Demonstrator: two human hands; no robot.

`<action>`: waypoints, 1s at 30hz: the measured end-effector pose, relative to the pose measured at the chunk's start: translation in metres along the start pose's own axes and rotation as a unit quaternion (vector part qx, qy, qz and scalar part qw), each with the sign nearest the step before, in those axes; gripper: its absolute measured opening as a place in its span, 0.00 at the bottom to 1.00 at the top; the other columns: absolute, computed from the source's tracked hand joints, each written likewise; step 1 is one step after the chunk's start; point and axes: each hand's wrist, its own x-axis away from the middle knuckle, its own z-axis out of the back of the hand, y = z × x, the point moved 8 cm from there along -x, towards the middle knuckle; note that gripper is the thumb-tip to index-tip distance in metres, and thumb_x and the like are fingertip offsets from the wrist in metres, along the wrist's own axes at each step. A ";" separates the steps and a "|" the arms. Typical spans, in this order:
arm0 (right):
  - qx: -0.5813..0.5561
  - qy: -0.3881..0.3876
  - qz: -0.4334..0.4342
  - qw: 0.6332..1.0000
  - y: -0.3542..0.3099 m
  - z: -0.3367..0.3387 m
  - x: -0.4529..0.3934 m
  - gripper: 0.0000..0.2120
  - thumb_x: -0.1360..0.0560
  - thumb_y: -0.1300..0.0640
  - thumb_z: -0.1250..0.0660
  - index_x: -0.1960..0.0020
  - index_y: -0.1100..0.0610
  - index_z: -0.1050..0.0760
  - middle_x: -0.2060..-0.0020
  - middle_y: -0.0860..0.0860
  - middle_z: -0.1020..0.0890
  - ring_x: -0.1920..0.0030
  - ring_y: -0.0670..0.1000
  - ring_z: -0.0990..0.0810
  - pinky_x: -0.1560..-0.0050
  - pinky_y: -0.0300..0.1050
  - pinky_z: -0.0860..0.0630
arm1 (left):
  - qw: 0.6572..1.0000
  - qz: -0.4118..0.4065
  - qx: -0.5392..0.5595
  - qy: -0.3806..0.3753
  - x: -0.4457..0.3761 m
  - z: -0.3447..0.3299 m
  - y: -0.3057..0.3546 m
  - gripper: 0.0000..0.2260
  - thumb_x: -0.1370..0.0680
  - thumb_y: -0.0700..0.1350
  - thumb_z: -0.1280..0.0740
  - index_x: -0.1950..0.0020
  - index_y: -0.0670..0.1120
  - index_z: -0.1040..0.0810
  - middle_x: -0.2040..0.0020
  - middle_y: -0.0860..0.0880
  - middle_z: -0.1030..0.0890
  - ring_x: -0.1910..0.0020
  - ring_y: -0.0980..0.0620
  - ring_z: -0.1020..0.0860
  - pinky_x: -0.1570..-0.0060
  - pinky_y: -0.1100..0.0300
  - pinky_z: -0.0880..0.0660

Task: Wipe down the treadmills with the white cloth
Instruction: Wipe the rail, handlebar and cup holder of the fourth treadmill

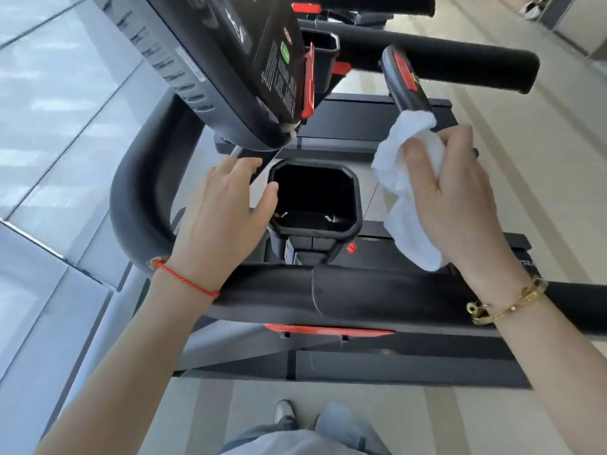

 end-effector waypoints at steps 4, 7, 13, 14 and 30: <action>0.000 -0.094 -0.021 0.995 0.013 -0.044 -0.015 0.15 0.18 0.43 0.46 0.41 0.55 0.35 0.46 0.51 0.28 0.48 0.52 0.27 0.53 0.46 0.34 | 1.000 0.027 0.008 -0.004 -0.008 -0.006 -0.005 0.19 0.18 0.50 0.38 0.30 0.42 0.25 0.36 0.46 0.21 0.39 0.45 0.22 0.41 0.54 0.29; -0.012 -0.225 -0.046 0.973 0.019 -0.081 -0.007 0.22 0.18 0.42 0.48 0.31 0.55 0.39 0.39 0.52 0.31 0.44 0.50 0.29 0.50 0.43 0.36 | 0.998 0.052 0.017 -0.005 -0.011 -0.011 -0.007 0.19 0.18 0.51 0.39 0.31 0.43 0.23 0.39 0.47 0.19 0.42 0.47 0.20 0.45 0.57 0.28; -0.041 -0.350 -0.097 0.931 0.032 -0.082 0.015 0.26 0.19 0.42 0.47 0.25 0.49 0.49 0.38 0.48 0.31 0.45 0.47 0.29 0.56 0.32 0.35 | 0.994 0.101 0.040 -0.029 -0.011 -0.019 -0.010 0.17 0.18 0.52 0.40 0.37 0.46 0.19 0.46 0.49 0.17 0.49 0.48 0.19 0.51 0.58 0.26; -0.048 -0.358 -0.100 0.927 0.032 -0.082 0.017 0.26 0.19 0.42 0.47 0.25 0.49 0.50 0.37 0.47 0.32 0.43 0.47 0.29 0.55 0.30 0.36 | 0.993 0.102 0.046 -0.031 -0.011 -0.020 -0.010 0.16 0.18 0.52 0.41 0.40 0.46 0.18 0.49 0.50 0.17 0.52 0.50 0.19 0.53 0.60 0.26; 0.062 -0.406 0.201 0.889 -0.020 -0.136 -0.051 0.22 0.21 0.45 0.43 0.29 0.51 0.37 0.43 0.48 0.30 0.45 0.53 0.29 0.46 0.51 0.31 | 0.989 0.132 0.059 -0.020 -0.020 -0.019 -0.012 0.10 0.21 0.49 0.37 0.49 0.48 0.16 0.60 0.57 0.19 0.61 0.58 0.21 0.59 0.66 0.25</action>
